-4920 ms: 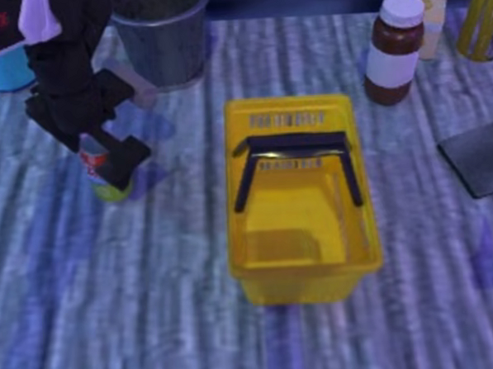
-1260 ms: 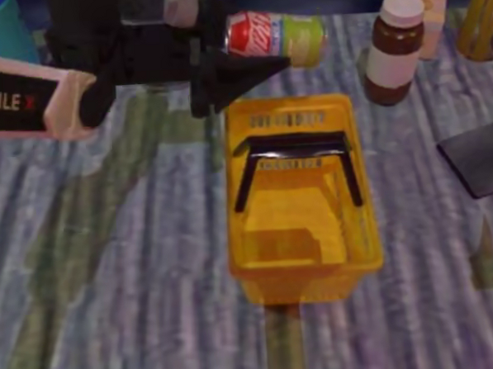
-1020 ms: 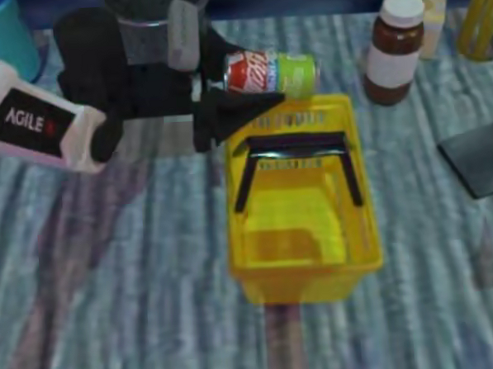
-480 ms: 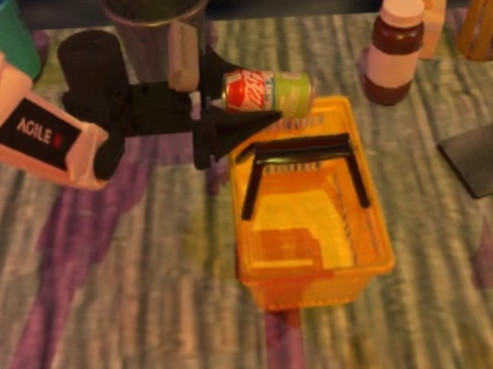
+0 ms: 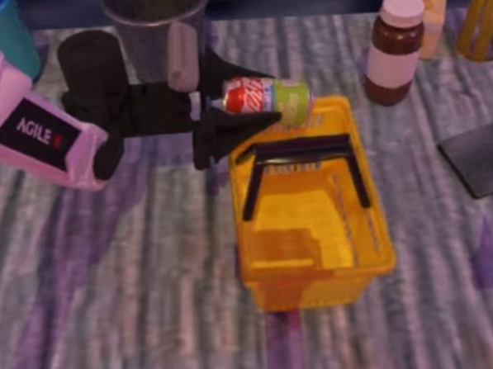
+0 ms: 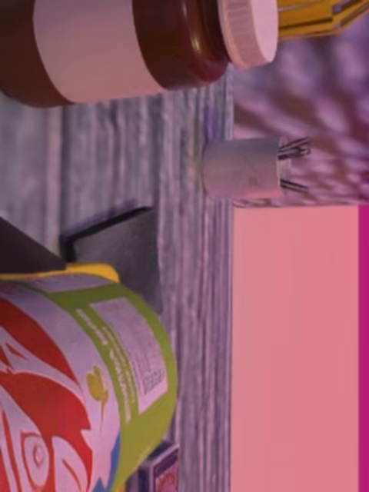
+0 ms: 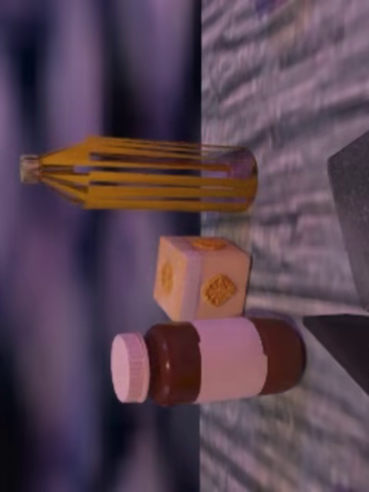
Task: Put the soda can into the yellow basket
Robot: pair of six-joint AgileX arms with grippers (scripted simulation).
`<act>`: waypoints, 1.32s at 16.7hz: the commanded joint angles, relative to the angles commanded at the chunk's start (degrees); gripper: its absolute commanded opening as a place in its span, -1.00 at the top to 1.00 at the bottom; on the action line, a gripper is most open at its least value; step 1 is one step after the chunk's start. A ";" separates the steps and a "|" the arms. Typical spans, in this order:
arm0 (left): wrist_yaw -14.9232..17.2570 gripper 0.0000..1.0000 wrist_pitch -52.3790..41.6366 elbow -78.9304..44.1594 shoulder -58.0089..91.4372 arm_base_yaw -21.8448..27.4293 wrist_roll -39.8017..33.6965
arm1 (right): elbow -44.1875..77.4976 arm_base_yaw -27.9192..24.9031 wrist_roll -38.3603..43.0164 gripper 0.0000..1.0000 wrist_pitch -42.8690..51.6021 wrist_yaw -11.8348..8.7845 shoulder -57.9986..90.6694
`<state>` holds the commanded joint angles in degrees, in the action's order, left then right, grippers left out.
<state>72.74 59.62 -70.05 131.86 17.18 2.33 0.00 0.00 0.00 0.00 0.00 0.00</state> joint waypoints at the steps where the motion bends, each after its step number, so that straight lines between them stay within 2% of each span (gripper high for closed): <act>1: 0.00 -0.66 0.00 0.00 0.00 0.00 0.00 | 0.00 0.00 0.00 -1.00 0.00 0.00 0.00; 3: 0.00 -0.96 0.00 0.00 0.00 0.00 0.00 | 0.00 0.00 0.00 -1.00 0.00 0.00 0.00; 4: 0.00 -1.00 0.00 0.00 0.00 0.00 0.00 | 0.00 0.00 0.00 -1.00 0.00 0.00 0.00; 14: -0.45 -1.00 -0.37 0.16 -0.67 0.11 -0.08 | 0.53 -0.28 -0.32 -1.00 0.45 -0.07 0.52; 16: -2.19 -1.00 -1.69 1.36 -3.23 -0.32 -0.68 | 3.27 -1.59 -1.95 -1.00 2.72 -0.32 3.20; 18: -5.24 -1.00 -4.05 3.59 -7.94 -1.18 -1.61 | 8.26 -3.67 -4.77 -1.00 6.75 -0.56 8.12; 22: -14.45 -1.00 -11.60 11.01 -23.33 -4.03 -3.96 | 24.14 -9.07 -12.95 -1.00 18.60 -0.67 24.22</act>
<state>58.28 48.02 -59.04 108.53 13.15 -1.62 24.14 -9.07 -12.95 18.60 -0.67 24.22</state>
